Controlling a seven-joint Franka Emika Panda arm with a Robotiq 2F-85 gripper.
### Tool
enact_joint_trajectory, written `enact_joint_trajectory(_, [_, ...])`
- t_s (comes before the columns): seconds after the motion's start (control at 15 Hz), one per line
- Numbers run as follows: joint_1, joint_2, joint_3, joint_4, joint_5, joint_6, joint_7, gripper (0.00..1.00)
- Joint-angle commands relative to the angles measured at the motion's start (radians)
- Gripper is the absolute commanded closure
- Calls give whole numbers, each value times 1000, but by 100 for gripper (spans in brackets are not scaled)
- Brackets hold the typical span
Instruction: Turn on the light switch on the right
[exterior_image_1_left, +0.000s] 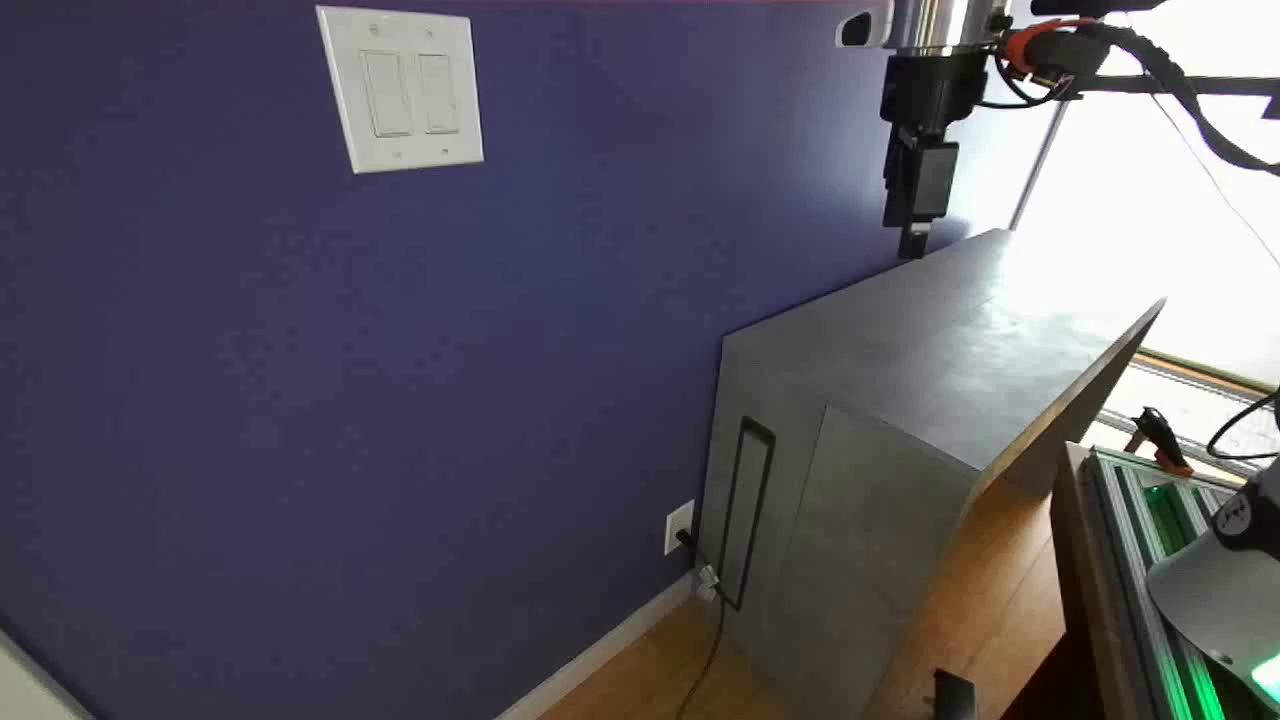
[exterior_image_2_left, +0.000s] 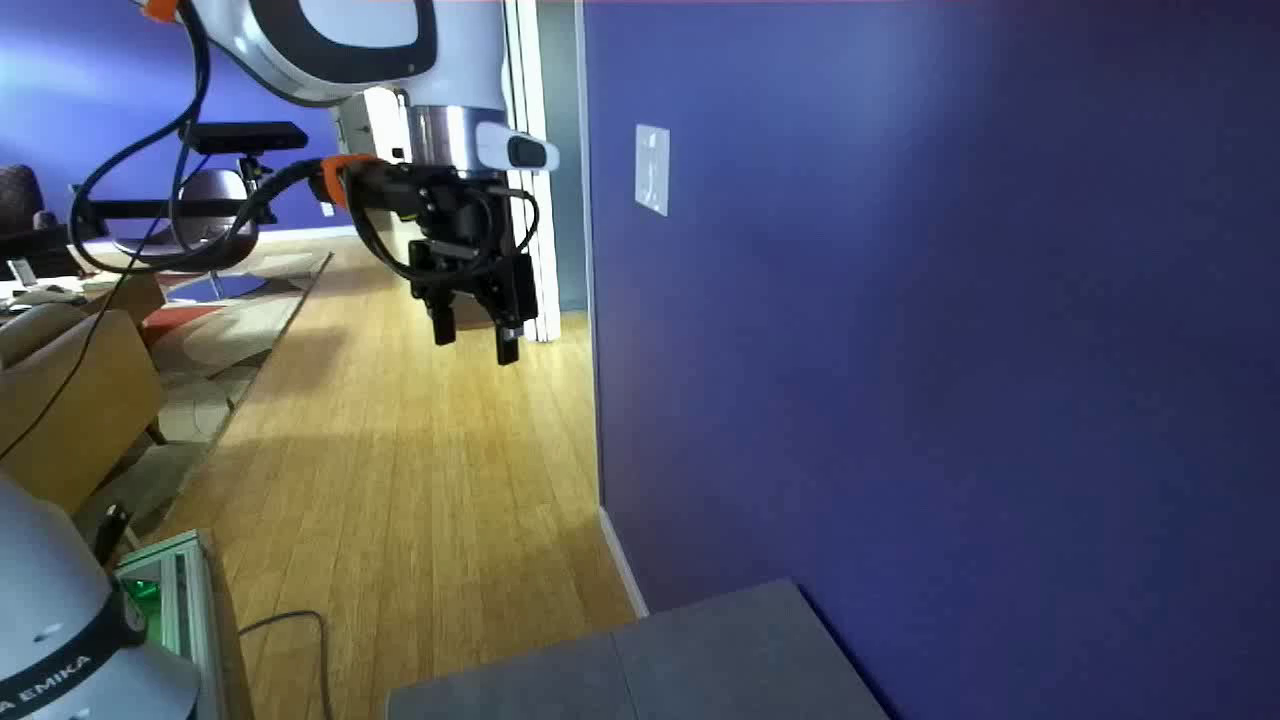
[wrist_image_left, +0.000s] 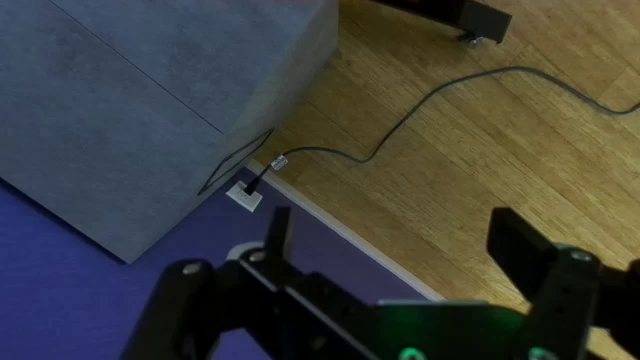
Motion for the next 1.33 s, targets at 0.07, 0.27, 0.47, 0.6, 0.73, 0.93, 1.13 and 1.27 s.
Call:
enact_joint_trajectory(0.07, [0, 0, 0, 1, 0, -2, 0, 0])
enact_joint_trajectory(0.27, [0, 0, 0, 1, 0, -2, 0, 0])
enact_joint_trajectory(0.47, [0, 1, 0, 1, 0, -2, 0, 0])
enact_joint_trajectory(0.6, [38, 20, -9, 11, 114, 41, 9, 0])
enact_joint_trajectory(0.73, [71, 41, -8, 28, 254, 58, 28, 0])
enact_joint_trajectory(0.93, [104, 70, 8, 41, 427, 88, 82, 0])
enact_joint_trajectory(1.13, [129, 97, 10, 32, 592, 161, 103, 0])
enact_joint_trajectory(1.27, [142, 119, 9, 21, 705, 238, 92, 0])
